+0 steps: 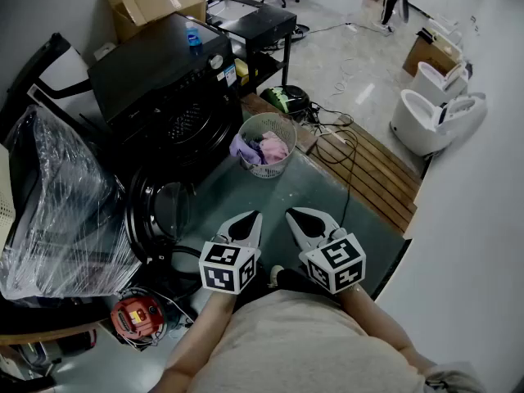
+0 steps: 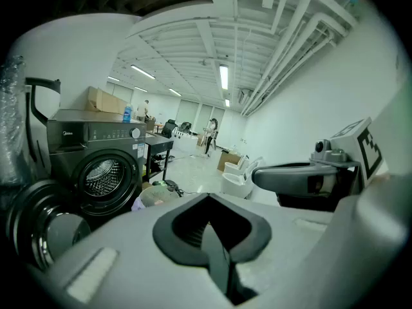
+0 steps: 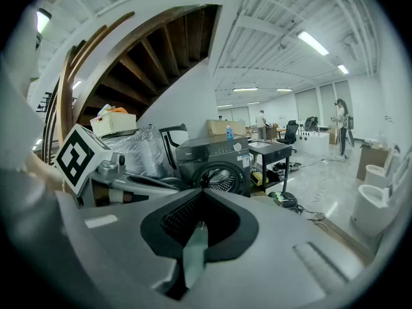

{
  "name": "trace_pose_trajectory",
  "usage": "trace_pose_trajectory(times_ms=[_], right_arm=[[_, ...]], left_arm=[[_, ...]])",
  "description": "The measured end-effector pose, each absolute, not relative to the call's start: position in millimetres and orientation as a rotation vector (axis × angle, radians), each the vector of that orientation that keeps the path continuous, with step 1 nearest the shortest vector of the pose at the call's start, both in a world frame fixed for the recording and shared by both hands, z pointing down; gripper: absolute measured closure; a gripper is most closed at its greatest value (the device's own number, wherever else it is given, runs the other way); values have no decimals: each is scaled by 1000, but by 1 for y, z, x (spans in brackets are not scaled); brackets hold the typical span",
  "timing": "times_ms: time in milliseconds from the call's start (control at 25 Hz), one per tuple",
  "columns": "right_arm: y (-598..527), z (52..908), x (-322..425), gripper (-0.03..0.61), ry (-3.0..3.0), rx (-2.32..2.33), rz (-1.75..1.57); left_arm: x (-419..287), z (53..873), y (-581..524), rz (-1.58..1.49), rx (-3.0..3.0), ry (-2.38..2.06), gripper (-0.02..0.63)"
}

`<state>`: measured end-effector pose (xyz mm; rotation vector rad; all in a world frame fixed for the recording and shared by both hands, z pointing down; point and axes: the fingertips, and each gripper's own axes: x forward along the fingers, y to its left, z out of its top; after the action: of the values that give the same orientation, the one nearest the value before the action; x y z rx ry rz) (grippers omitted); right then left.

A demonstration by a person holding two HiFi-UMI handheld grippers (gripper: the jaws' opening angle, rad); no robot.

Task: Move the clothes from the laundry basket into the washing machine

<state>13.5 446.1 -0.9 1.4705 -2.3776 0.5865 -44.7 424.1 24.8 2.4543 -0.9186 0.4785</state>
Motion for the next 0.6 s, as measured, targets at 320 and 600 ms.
trace_pose_trajectory(times_ms=[320,600], right_arm=[[449,1,18,555,-2381,1447,580],[455,-5,31,552,-2432,1477,612]], left_arm=[[-37,31,428,499,2447,-893,614],[-35,32,431,490,2432,-953,614]])
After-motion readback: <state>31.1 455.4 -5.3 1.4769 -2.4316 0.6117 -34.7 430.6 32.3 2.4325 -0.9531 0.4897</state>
